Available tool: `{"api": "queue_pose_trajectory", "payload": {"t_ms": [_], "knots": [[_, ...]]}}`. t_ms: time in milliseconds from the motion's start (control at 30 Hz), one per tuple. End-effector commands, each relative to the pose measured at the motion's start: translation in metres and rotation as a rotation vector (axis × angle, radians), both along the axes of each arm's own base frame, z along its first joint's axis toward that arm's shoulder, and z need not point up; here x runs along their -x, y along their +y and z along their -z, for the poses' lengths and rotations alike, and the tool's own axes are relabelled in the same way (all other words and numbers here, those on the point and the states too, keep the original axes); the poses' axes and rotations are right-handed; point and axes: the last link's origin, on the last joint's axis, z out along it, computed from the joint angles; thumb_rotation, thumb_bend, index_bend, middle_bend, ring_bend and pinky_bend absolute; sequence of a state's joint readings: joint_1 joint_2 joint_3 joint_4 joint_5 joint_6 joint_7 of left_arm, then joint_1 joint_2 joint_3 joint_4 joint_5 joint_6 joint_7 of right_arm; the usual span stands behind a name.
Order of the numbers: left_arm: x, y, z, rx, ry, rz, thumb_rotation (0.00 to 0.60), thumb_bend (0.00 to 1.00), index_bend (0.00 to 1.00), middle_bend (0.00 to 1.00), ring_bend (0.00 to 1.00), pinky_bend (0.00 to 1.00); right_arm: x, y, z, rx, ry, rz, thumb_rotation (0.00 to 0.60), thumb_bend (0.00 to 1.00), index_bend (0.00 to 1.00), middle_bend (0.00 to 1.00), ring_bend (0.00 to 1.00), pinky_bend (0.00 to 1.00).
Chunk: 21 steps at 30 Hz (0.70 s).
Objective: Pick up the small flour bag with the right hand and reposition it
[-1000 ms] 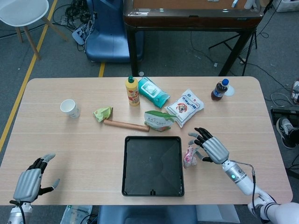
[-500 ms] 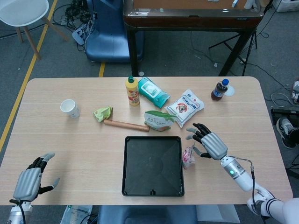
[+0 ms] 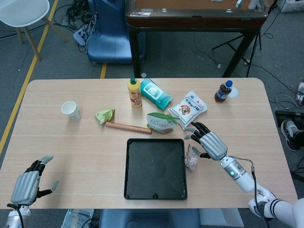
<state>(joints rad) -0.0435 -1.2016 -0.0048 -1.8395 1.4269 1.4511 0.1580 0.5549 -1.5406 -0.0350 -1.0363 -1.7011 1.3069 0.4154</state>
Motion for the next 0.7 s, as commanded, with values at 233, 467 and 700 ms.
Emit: {"api": "queue_pose_trajectory", "payload": {"t_ms": [233, 467, 700], "knots": [[0.000, 0.006, -0.005, -0.016, 0.010, 0.007, 0.600, 0.24, 0.15, 0.15, 0.14, 0.26, 0.022, 0.027, -0.062, 0.167, 0.032, 0.035, 0.600, 0.43, 0.30, 0.18, 0.00, 0.00], [0.000, 0.012, -0.009, -0.042, 0.021, 0.018, 0.600, 0.24, 0.15, 0.15, 0.14, 0.26, 0.047, 0.063, -0.107, 0.356, 0.200, 0.196, 0.600, 0.31, 0.30, 0.23, 0.10, 0.12], [-0.001, 0.014, -0.008, -0.062, 0.026, 0.040, 0.600, 0.24, 0.15, 0.15, 0.14, 0.26, 0.068, 0.102, -0.126, 0.397, 0.298, 0.347, 0.600, 0.30, 0.30, 0.26, 0.14, 0.21]]}}
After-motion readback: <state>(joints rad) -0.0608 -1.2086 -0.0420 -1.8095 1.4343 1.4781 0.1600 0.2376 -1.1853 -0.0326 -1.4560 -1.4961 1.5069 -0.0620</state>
